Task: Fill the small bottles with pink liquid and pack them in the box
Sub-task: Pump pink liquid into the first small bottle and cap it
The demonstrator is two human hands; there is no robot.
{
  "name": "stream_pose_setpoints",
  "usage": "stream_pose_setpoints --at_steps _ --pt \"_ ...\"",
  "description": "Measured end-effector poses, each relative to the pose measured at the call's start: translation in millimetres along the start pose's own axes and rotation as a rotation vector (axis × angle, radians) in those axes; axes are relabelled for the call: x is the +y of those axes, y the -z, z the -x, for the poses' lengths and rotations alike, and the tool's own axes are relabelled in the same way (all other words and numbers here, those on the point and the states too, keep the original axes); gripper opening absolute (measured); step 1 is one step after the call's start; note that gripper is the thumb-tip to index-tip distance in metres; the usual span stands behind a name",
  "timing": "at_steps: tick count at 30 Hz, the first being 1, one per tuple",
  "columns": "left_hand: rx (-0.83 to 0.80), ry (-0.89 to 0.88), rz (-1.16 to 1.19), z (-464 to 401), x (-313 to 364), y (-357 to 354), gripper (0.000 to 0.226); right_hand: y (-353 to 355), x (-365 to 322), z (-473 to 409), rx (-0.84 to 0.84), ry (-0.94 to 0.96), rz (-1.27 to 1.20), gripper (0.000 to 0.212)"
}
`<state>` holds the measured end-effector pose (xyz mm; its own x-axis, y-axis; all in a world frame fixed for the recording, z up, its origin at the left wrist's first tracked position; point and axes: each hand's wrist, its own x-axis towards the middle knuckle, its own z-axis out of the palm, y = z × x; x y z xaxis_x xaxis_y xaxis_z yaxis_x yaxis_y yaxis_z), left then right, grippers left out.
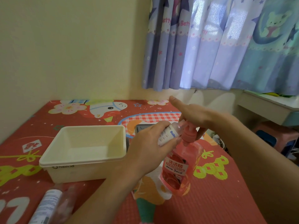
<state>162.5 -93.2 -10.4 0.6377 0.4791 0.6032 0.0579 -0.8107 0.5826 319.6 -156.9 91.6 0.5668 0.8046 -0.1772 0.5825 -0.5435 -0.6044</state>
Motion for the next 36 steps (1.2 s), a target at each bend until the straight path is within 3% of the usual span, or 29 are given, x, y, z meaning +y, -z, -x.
stream_pose_setpoints --at_steps 2,7,13,20,26,29,33,36 --pt "0.02 -0.015 -0.027 -1.1 -0.3 1.1 0.034 0.2 -1.0 -0.3 0.002 0.001 -0.005 0.079" --pt "-0.002 0.006 -0.04 1.5 -5.2 -1.8 0.033 -13.3 4.6 -5.4 0.193 0.074 0.062 0.076" --pt "0.009 0.02 0.038 1.5 -2.5 -2.4 0.038 0.1 -0.9 -1.0 0.029 -0.019 -0.015 0.082" --pt "-0.014 0.026 -0.05 1.6 -3.1 -2.0 0.034 -13.6 5.5 -5.7 0.219 0.066 0.062 0.078" --pt "0.006 0.024 0.045 1.7 -1.7 -0.8 0.038 -0.4 -2.5 1.0 -0.003 -0.029 -0.009 0.082" --pt "0.017 0.028 0.025 0.9 -3.0 -0.3 0.037 -7.2 -2.5 -1.7 0.069 -0.01 -0.019 0.076" --pt "-0.019 0.044 -0.017 3.4 -2.8 -2.1 0.032 -14.8 5.4 -5.3 0.216 0.039 0.066 0.085" --pt "-0.023 0.047 0.012 1.8 -0.3 -0.9 0.033 -7.6 2.4 -2.0 0.127 0.002 0.019 0.084"
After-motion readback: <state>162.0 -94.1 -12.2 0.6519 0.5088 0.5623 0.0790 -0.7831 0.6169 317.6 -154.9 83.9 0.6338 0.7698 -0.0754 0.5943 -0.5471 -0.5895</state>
